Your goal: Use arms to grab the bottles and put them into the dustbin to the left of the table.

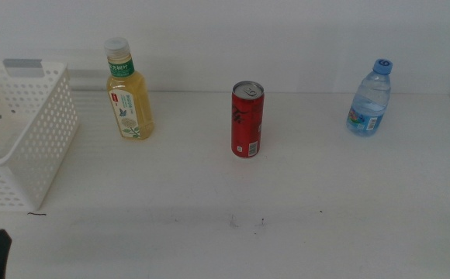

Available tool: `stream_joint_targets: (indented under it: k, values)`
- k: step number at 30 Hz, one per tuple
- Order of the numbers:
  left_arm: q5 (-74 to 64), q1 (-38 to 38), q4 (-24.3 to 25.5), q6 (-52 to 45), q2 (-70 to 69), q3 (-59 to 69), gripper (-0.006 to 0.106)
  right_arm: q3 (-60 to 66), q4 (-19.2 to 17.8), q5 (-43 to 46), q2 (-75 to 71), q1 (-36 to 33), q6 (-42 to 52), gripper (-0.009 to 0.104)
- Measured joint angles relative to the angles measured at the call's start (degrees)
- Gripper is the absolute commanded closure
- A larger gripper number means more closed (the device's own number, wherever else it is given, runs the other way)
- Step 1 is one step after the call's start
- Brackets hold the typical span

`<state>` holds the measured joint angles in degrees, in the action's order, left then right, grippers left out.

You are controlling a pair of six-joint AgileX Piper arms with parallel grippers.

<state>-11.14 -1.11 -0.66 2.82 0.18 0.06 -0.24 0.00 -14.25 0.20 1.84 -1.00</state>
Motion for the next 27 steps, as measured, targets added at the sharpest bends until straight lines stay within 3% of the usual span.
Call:
stream_joint_targets:
  k: [4,12,20,27]
  values:
    - [9.6,-3.8,1.4,0.0,6.0,0.0,0.007,0.0,0.0,0.0,0.0,0.0,0.0,0.018]
    - [41.5,-21.5,2.8,-0.4,38.7,0.0,0.007,0.0,0.0,0.0,0.0,0.0,0.0,0.018]
    - [71.0,-35.4,-5.2,-7.2,64.2,0.0,0.007,0.0,0.0,0.0,0.0,0.0,0.0,0.018]
    - [79.3,-36.8,-7.9,-7.7,74.9,-0.1,0.007,0.0,0.0,0.0,0.0,0.0,0.0,0.018]
